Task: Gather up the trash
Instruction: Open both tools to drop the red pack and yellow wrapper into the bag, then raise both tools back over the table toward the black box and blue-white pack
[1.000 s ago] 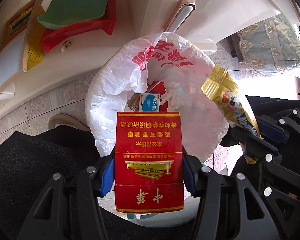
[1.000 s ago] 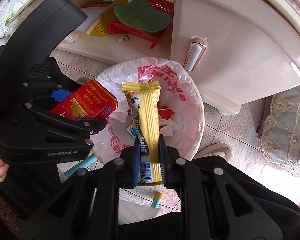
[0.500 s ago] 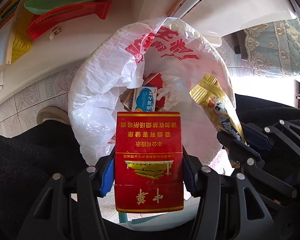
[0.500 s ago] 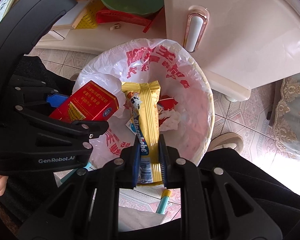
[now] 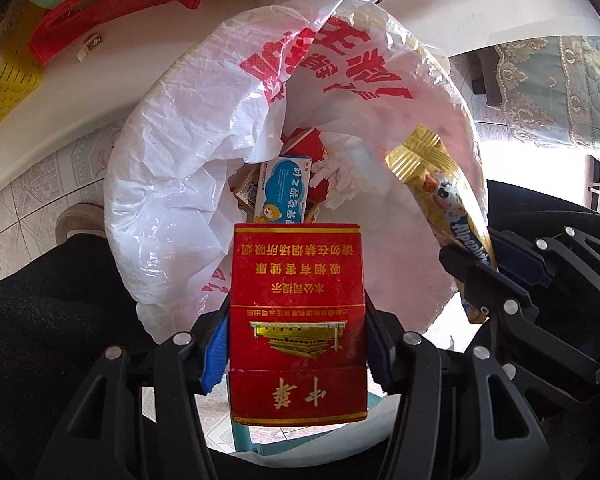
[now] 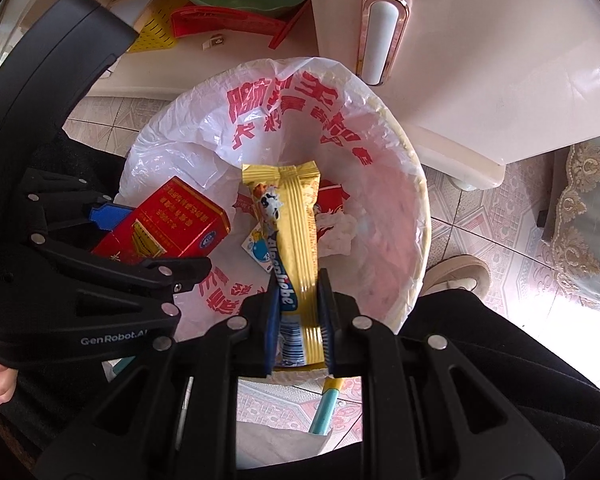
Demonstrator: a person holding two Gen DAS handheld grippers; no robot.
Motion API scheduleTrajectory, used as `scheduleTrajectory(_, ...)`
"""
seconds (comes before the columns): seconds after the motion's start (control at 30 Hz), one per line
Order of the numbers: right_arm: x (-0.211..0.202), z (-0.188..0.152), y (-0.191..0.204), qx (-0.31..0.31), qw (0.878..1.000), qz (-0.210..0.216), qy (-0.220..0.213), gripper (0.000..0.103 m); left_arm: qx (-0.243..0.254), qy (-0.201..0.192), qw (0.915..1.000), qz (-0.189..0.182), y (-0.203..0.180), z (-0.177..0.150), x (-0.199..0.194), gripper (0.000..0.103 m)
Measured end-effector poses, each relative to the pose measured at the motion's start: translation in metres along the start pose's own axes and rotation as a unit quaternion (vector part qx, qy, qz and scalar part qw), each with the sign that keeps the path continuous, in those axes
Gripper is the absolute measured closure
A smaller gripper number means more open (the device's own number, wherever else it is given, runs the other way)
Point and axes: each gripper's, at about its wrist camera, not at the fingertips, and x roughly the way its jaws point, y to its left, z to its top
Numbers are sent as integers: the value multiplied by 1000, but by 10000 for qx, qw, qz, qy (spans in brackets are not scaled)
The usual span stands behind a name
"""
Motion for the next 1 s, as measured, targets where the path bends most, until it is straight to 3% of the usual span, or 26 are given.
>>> scheduleTrajectory(0.37,2,1,-2,27,10000,-16,22,84,-36,88,9999,96,4,3,5,46)
scheduleTrajectory(0.5,0,1,-4,87,9999,-96,-8,72,-81,25,9996,283,5,4,4,34)
scheduleTrajectory(0.67,-1,2,-9,213,9997,-115,-24,57,-195,27,9992,349,10,4,4,33)
scheduleTrajectory(1.0,-7,2,-11,257,9996,-82,-105,55,-209,-98,9987,464,10,1,-5,31)
